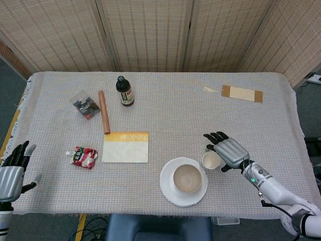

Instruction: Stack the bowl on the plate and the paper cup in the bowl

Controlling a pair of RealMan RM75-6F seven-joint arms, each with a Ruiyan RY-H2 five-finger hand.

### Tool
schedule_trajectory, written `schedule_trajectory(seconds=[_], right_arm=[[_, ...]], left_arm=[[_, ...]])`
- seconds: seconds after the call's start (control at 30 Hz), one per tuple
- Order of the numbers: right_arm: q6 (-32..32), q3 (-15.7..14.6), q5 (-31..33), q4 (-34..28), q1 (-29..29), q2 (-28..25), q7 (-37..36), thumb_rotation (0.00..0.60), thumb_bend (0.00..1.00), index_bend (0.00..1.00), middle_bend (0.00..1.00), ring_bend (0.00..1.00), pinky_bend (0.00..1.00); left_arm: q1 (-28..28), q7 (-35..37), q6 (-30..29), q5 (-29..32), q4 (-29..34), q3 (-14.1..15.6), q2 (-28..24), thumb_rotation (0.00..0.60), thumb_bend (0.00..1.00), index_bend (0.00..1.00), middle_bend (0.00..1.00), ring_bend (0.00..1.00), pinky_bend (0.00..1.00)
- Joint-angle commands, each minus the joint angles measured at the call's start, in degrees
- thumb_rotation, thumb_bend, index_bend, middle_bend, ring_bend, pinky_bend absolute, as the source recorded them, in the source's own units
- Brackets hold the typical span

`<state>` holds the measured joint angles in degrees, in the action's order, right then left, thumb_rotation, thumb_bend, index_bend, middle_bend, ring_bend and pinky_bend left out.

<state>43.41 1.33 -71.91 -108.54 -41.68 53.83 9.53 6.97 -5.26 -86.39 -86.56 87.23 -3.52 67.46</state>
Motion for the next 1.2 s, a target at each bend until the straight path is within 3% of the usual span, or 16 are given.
schedule_trajectory(seconds=[0.03, 0.2, 0.43, 0.87, 1.2], right_arm=[[-0.4, 0.8, -2.1, -2.7, -0.4, -1.0, -1.5, 0.600, 0.26, 0.36, 0.00, 0.00, 0.00], [-0.5, 1.2, -5.0, -4.8, -1.0, -0.1, -0.9, 0.600, 0.26, 0.36, 0.00, 0.00, 0.00], [-2.1, 1.4, -3.4, -5.7, -2.5, 1.9, 2.5, 0.600, 0.26, 0.36, 0.00, 0.00, 0.00], [-5.1, -0.4, 7.3, -3.7, -7.2, 7.9, 12.9, 0.600, 0.26, 0.36, 0.00, 0.00, 0.00], [-4.7, -1.8, 10.7, -1.4, -8.7, 11.1, 15.1, 0.600, 0.26, 0.36, 0.00, 0.00, 0.00]], left_arm=[[0.1, -0.4, 0.1, -0.3, 0.1, 0.3, 0.2, 0.600, 0.31, 0.00, 0.02, 0.00, 0.24], [-0.1, -0.6, -0.1, -0.3, 0.5, 0.3, 0.0, 0.600, 0.31, 0.00, 0.02, 0.00, 0.24], [-0.4, 0.1, -0.8, -0.5, 0.7, 0.2, -0.5, 0.600, 0.31, 0.00, 0.02, 0.00, 0.24], [-1.2, 2.1, -2.6, -1.0, 0.9, 0.0, -1.4, 0.600, 0.31, 0.00, 0.02, 0.00, 0.24], [-1.5, 2.7, -3.1, -1.1, 0.9, -0.1, -1.7, 0.600, 0.31, 0.00, 0.02, 0.00, 0.24]])
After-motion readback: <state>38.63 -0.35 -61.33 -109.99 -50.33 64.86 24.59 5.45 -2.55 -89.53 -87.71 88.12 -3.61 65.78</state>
